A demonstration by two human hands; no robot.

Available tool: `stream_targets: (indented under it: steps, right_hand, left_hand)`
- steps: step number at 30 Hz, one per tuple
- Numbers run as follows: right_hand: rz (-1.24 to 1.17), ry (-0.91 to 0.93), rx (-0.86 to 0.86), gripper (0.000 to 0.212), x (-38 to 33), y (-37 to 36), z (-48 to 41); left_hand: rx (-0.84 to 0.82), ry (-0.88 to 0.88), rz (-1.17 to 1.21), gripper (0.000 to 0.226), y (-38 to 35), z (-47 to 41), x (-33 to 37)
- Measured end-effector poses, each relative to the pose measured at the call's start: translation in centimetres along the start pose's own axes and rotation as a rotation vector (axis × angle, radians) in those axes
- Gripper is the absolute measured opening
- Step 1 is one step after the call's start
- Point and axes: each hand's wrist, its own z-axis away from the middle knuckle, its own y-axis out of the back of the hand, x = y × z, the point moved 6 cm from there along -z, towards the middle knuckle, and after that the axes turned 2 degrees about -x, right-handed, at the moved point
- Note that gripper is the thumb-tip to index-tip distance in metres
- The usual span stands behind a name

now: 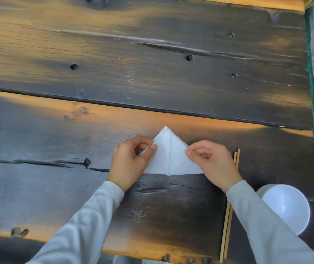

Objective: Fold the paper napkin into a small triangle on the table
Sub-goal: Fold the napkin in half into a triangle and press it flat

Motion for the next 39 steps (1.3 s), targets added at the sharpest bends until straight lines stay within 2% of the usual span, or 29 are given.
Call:
stream_targets:
  steps: [8, 14, 19, 34, 39]
  right_hand:
    - [-0.010, 0.029, 0.065, 0.004, -0.22, 0.23, -0.18]
    - [-0.038, 0.020, 0.055, 0.017, -0.01, 0.21, -0.18]
    - [-0.056, 0.033, 0.113, 0.012, 0.03, 0.42, -0.10]
    - [-0.082, 0.011, 0.162, 0.016, -0.06, 0.44, -0.61]
    - [-0.133, 0.011, 0.153, 0.025, 0.13, 0.48, -0.29]
  left_hand:
    - [0.042, -0.031, -0.066, 0.007, 0.50, 0.40, -0.11]
    - [0.067, -0.030, -0.080, 0.007, 0.53, 0.36, -0.32]
    - [0.081, -0.027, -0.092, 0.006, 0.48, 0.29, -0.29]
    - [0.111, -0.059, -0.145, 0.004, 0.59, 0.08, -0.07]
    - [0.119, -0.066, -0.142, 0.005, 0.74, 0.00, 0.00]
